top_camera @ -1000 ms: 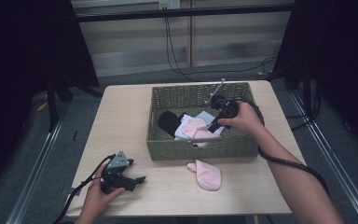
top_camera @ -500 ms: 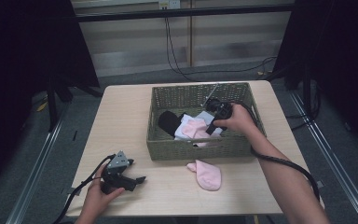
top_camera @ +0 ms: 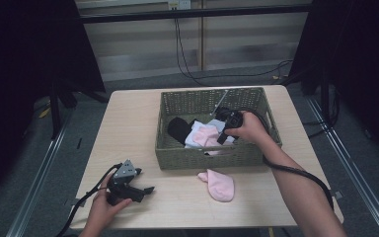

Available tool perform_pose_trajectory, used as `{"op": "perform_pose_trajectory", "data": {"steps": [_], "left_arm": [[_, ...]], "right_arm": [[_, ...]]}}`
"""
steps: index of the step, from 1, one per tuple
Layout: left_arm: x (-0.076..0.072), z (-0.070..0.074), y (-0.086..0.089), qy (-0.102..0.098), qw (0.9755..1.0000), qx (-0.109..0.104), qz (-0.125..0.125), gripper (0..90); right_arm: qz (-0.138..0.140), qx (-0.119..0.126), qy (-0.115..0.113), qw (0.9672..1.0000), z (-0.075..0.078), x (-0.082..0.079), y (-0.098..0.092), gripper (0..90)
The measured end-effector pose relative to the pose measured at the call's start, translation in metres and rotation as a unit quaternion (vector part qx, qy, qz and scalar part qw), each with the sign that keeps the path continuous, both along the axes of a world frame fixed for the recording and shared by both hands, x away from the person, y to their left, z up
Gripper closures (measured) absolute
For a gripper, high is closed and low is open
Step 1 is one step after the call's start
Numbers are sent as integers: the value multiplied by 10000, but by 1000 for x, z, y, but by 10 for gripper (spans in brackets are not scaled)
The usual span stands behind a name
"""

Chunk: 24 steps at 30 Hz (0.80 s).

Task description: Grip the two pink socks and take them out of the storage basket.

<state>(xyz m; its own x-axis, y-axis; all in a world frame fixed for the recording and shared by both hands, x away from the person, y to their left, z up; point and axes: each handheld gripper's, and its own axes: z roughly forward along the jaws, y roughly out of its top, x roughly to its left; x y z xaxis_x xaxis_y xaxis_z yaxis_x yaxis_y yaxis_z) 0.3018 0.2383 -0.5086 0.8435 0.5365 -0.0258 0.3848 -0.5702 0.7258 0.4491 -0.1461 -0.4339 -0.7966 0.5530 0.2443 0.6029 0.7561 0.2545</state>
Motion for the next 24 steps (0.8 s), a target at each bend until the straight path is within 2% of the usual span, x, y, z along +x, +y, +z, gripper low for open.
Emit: {"op": "perform_pose_trajectory", "data": {"steps": [3,4,5,8,9,12,14,15,16,17,18,19,24], "left_arm": [[0,0,0,3,10000,-4,1,136],[0,0,0,0,10000,-3,2,136],[0,0,0,0,10000,-2,2,136],[0,0,0,0,10000,-2,1,136],[0,0,0,1,10000,-3,2,136],[0,0,0,6,10000,-6,2,136],[0,0,0,1,10000,-2,0,136],[0,0,0,1,10000,-2,2,136],[0,0,0,1,10000,-2,2,136],[0,0,0,-2,10000,0,-1,136],[0,0,0,1,10000,-2,1,136],[0,0,0,0,10000,-2,1,136],[0,0,0,0,10000,-2,1,136]], "right_arm": [[-77,-57,-51,9999,3,0,0,891],[-175,8,-205,9996,3,1,-3,745],[-243,-37,-310,9992,2,2,-4,698],[-293,-110,-204,9993,-1,5,-6,692],[-331,-118,-144,9993,-5,5,-6,649],[-337,-89,-119,9993,-10,6,-4,616],[-322,-90,-50,9994,-12,7,-1,642],[-279,-100,-19,9996,-12,7,0,715],[-279,-100,-19,9996,-12,7,0,715],[-164,18,128,9998,-12,6,2,777],[-164,18,128,9998,-12,6,2,777],[-158,51,238,9996,-12,5,3,866],[-17,70,269,9996,-10,4,6,891]]}}
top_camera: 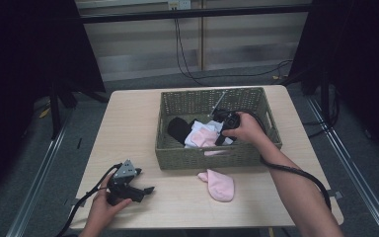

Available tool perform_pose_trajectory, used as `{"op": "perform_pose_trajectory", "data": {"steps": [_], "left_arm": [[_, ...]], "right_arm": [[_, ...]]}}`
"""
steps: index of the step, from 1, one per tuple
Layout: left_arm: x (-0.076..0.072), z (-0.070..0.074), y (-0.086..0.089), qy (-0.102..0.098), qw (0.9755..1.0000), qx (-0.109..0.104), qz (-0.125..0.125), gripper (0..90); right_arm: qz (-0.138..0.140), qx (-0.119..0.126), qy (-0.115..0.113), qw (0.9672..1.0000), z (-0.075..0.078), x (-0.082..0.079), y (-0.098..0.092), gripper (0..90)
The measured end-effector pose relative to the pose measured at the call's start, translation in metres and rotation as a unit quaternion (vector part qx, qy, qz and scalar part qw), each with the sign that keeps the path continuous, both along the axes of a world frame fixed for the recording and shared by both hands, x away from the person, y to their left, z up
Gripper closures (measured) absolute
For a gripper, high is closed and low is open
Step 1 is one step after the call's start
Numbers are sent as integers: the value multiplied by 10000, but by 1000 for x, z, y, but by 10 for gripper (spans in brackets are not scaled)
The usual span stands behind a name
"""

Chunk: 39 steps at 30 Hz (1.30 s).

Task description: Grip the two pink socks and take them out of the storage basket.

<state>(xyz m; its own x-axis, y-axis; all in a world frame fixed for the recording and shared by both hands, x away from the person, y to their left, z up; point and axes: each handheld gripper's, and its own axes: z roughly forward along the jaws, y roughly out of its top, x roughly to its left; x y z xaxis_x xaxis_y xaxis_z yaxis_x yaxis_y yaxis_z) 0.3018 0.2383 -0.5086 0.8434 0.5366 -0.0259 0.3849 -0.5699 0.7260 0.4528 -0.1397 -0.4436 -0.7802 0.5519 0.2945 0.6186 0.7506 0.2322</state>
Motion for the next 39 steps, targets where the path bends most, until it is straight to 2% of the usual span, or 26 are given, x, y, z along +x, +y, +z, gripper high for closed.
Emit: {"op": "perform_pose_trajectory", "data": {"steps": [4,7,8,11,15,17,24,25,27,28,31,34,35,36,39], "left_arm": [[0,0,0,4,10000,-4,2,136],[0,0,0,3,10000,-3,-2,136],[0,0,0,3,10000,-3,-2,136],[0,0,0,-10,10000,-8,-5,136],[0,0,0,-6,10000,-1,-1,136],[0,0,0,-7,10000,-2,-2,136],[0,0,0,-24,10000,11,-13,136],[0,0,0,-7,10000,1,-10,136],[0,0,0,-36,10000,12,-14,136],[0,0,0,-36,10000,12,-14,136],[0,0,0,5,10000,-2,-10,136],[0,0,0,-23,10000,2,-12,136],[0,0,0,-25,10000,26,-13,136],[0,0,0,-25,10000,26,-13,136],[0,0,0,-10,10000,28,-20,136]], "right_arm": [[-6,-18,-55,10000,7,-1,-1,894],[-62,75,-114,9999,20,-3,-4,896],[-62,75,-114,9999,20,-3,-4,896],[-33,64,-197,9998,33,-5,-7,896],[-21,8,-264,9996,44,-6,-8,896],[-8,59,-354,9994,46,-6,-10,897],[-82,10,-373,9993,59,-5,-14,896],[-59,16,-443,9990,61,-5,-15,896],[-90,27,-524,9986,72,-7,-17,897],[-90,27,-524,9986,72,-7,-17,897],[-70,4,-583,9983,88,-10,-20,896],[-59,47,-630,9980,96,-12,-22,897],[-9,54,-687,9976,103,-14,-24,897],[-9,54,-687,9976,103,-14,-24,897],[6,65,-759,9971,118,-18,-27,897]]}}
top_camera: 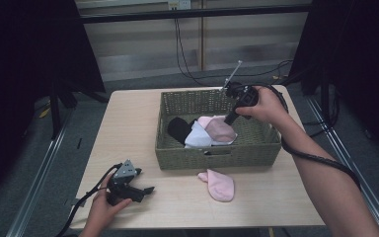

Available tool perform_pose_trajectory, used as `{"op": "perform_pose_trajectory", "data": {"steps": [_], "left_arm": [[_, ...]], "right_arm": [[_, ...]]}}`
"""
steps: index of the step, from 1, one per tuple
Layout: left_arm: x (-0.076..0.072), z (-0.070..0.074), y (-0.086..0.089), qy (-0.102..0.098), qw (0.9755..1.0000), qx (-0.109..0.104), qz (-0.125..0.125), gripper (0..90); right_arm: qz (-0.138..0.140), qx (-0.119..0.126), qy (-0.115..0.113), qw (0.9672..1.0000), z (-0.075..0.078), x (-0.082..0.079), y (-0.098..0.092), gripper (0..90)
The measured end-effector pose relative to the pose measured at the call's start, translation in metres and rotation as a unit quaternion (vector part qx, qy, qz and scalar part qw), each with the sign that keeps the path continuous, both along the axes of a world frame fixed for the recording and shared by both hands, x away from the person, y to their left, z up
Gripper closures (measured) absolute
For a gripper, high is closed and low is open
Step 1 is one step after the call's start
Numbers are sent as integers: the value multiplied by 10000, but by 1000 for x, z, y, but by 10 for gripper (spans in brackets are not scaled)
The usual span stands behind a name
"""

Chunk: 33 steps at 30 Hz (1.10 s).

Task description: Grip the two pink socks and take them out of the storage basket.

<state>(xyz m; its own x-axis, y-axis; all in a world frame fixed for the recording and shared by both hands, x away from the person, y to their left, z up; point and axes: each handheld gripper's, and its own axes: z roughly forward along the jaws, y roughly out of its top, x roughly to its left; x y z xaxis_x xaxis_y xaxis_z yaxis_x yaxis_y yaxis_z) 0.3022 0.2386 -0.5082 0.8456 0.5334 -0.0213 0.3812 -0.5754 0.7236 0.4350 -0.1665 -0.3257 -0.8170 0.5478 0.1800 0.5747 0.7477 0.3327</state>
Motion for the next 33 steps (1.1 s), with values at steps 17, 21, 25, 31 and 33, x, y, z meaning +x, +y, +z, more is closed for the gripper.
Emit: {"op": "perform_pose_trajectory", "data": {"steps": [17,21,25,31,33], "left_arm": [[0,0,0,-6,10000,4,1,136],[0,0,0,-5,10000,3,1,136],[0,0,0,-10,10000,6,1,136],[0,0,0,-7,10000,5,1,136],[0,0,0,-11,10000,7,-1,136]], "right_arm": [[106,39,-196,9997,40,-15,-6,897],[175,31,-226,9996,49,-21,-4,897],[238,70,-299,9992,60,-27,-5,896],[307,179,-401,9986,77,-40,-10,897],[309,215,-442,9983,82,-44,-12,897]]}}
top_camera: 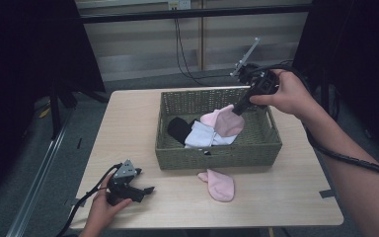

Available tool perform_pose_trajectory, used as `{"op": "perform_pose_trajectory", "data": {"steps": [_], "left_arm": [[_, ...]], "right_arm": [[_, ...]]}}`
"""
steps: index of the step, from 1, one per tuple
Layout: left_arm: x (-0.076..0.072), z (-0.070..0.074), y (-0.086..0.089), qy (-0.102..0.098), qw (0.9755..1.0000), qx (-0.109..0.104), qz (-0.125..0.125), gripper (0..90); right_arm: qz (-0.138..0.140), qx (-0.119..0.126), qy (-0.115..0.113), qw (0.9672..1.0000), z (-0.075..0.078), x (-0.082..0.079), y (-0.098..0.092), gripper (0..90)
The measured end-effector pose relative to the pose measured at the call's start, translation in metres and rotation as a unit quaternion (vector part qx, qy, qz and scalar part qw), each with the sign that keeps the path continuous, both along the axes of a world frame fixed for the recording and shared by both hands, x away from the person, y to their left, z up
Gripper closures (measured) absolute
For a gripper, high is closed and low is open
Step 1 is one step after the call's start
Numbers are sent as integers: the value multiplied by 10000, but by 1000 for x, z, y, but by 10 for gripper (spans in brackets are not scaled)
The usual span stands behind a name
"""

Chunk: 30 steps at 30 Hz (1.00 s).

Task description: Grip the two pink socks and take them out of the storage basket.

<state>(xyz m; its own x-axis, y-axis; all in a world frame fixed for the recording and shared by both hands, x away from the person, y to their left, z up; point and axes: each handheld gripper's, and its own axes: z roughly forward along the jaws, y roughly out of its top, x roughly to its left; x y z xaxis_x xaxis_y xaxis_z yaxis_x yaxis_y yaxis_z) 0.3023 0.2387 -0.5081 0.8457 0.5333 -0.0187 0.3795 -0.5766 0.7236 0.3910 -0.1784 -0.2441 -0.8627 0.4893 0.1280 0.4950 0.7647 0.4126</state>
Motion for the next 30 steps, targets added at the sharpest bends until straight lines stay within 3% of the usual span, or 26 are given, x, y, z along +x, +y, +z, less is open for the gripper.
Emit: {"op": "perform_pose_trajectory", "data": {"steps": [17,30], "left_arm": [[0,0,0,4,10000,-1,1,136],[0,0,0,-12,10000,-7,7,136]], "right_arm": [[416,-31,-74,9991,14,-37,6,896],[770,1,-11,9970,4,-63,19,894]]}}
